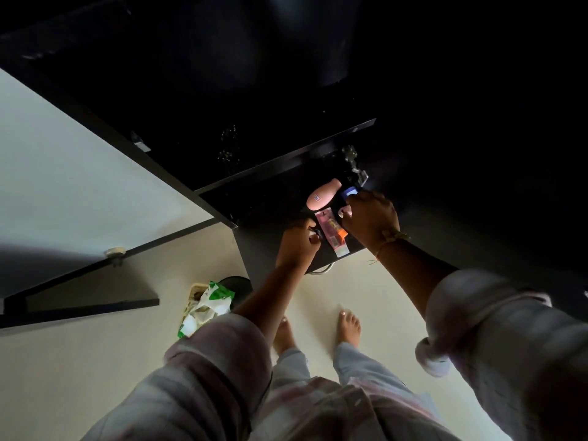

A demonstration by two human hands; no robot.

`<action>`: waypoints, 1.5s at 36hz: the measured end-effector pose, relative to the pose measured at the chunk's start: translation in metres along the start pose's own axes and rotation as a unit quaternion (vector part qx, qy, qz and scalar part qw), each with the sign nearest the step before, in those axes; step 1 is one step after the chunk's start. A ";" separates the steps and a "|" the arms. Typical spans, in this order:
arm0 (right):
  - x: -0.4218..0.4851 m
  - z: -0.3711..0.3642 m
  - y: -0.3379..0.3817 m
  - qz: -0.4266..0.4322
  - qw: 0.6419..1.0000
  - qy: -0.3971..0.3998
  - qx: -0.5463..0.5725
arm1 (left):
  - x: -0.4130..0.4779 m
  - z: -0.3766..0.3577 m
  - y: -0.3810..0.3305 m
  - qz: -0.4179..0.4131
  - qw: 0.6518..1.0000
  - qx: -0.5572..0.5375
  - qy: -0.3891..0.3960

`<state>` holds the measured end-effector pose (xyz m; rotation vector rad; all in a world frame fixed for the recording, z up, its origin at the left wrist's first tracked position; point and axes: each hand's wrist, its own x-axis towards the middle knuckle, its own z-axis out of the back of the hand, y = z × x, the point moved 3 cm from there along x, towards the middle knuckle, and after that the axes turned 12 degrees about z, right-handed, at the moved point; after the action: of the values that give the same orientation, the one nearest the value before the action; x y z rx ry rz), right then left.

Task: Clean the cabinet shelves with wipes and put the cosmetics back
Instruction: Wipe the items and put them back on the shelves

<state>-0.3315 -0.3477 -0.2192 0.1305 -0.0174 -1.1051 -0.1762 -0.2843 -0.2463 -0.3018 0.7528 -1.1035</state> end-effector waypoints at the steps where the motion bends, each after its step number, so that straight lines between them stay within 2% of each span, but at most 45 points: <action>1: -0.001 0.004 0.001 -0.001 1.000 -0.010 0.015 | -0.003 0.005 -0.003 -0.001 1.000 -0.021 -0.005; 5: -0.007 0.030 0.007 -0.027 0.990 -0.071 0.116 | -0.020 0.031 -0.019 0.002 0.995 -0.097 -0.018; 9: -0.017 0.063 0.017 -0.048 0.963 -0.131 0.233 | -0.044 0.067 -0.039 0.001 0.981 -0.187 -0.044; 13: -0.030 0.095 0.026 -0.038 0.941 -0.186 0.280 | -0.065 0.101 -0.058 -0.026 0.963 -0.261 -0.068; 17: -0.035 0.143 0.034 -0.033 0.905 -0.260 0.336 | -0.081 0.141 -0.085 -0.048 0.934 -0.343 -0.084; 20: -0.035 0.182 0.043 -0.014 0.867 -0.317 0.384 | -0.097 0.173 -0.108 -0.096 0.912 -0.387 -0.095; 29: -0.026 0.298 0.064 0.058 0.781 -0.450 0.428 | -0.134 0.269 -0.173 -0.230 0.861 -0.431 -0.146; 37: -0.014 0.394 0.070 0.108 0.704 -0.512 0.480 | -0.163 0.353 -0.227 -0.345 0.805 -0.433 -0.212; 48: -0.001 0.530 0.082 0.177 0.683 -0.598 0.381 | -0.191 0.445 -0.284 -0.433 0.753 -0.393 -0.300; 54: 0.020 0.590 0.087 0.191 0.706 -0.607 0.310 | -0.194 0.478 -0.311 -0.446 0.750 -0.366 -0.323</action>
<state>-0.2914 -0.3837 0.3750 -0.0279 -1.5641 -0.5469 -0.1122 -0.3160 0.3519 -1.7779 0.3395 -1.3953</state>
